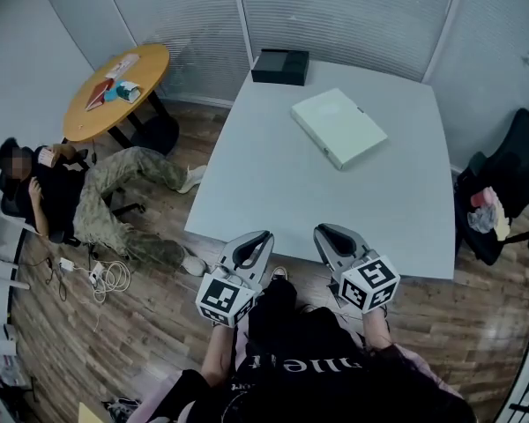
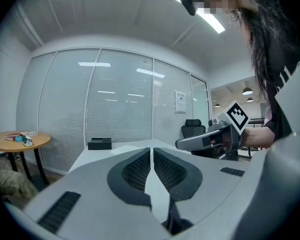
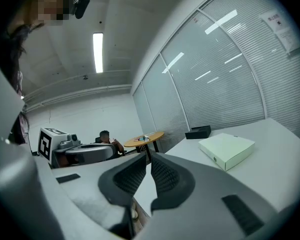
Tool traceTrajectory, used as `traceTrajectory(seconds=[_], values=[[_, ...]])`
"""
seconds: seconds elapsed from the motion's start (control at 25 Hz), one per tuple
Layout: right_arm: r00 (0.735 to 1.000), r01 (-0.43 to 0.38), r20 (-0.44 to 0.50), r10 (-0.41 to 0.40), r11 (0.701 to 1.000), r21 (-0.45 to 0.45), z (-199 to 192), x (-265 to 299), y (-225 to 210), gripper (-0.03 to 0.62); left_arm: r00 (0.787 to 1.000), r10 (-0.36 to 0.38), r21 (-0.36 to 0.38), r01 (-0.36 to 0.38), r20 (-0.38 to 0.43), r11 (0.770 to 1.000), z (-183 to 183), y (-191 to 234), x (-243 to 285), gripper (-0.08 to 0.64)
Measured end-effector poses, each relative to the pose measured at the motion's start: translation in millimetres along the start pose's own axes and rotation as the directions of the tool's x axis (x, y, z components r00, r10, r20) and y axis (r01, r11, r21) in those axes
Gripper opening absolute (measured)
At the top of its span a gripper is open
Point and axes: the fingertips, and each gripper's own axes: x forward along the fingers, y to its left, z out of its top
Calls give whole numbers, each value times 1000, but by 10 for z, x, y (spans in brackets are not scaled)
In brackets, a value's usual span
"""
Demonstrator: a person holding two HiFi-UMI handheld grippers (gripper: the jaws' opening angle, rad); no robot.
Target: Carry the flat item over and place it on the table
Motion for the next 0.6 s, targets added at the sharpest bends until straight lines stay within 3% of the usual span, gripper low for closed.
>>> traceTrajectory(seconds=[0.6], values=[[1000,24,10,-24,1000,-4,-90,-294,-1,37,999,-36,23,37,-3,999,-24,-349,-13,35]])
